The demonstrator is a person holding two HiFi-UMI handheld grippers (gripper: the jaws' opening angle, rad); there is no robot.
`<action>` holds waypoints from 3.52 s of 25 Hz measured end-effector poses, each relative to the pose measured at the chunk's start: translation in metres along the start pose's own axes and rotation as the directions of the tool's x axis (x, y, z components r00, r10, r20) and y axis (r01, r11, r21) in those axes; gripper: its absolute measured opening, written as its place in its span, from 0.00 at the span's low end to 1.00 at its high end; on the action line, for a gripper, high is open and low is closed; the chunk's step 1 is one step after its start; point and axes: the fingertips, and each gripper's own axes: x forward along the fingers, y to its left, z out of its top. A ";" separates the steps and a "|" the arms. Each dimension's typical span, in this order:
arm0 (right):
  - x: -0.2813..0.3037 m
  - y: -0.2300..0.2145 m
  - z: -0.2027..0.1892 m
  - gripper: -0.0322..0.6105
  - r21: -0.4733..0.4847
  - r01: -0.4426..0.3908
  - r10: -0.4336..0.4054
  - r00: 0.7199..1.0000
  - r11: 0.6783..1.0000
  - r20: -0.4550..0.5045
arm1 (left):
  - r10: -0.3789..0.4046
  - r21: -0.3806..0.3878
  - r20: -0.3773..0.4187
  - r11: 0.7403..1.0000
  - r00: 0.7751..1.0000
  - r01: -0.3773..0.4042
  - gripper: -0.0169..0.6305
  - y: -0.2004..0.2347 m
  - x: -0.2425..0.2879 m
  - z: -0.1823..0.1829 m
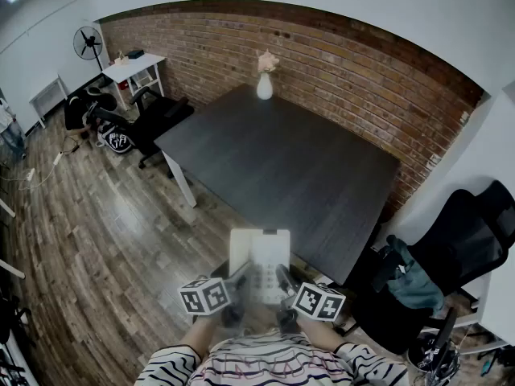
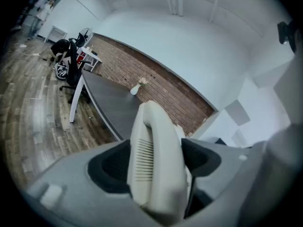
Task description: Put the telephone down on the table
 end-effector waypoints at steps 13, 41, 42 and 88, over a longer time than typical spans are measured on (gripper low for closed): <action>-0.002 -0.042 0.037 0.29 -0.016 -0.038 0.038 0.998 0.999 -0.041 | 0.031 -0.045 0.060 0.999 0.998 -0.028 0.54 -0.019 0.043 -0.014; 0.235 0.057 0.072 0.29 0.041 0.046 -0.049 0.996 0.998 0.069 | -0.059 -0.003 -0.040 0.998 0.997 0.059 0.54 0.159 0.089 0.187; 0.244 0.061 0.073 0.29 0.045 0.050 -0.053 0.996 0.998 0.073 | -0.063 0.000 -0.045 0.998 0.997 0.063 0.54 0.166 0.091 0.195; 0.501 -0.009 0.271 0.28 0.114 0.107 -0.121 0.985 0.988 0.121 | -0.132 -0.021 -0.136 0.991 0.982 0.131 0.54 0.271 0.363 0.382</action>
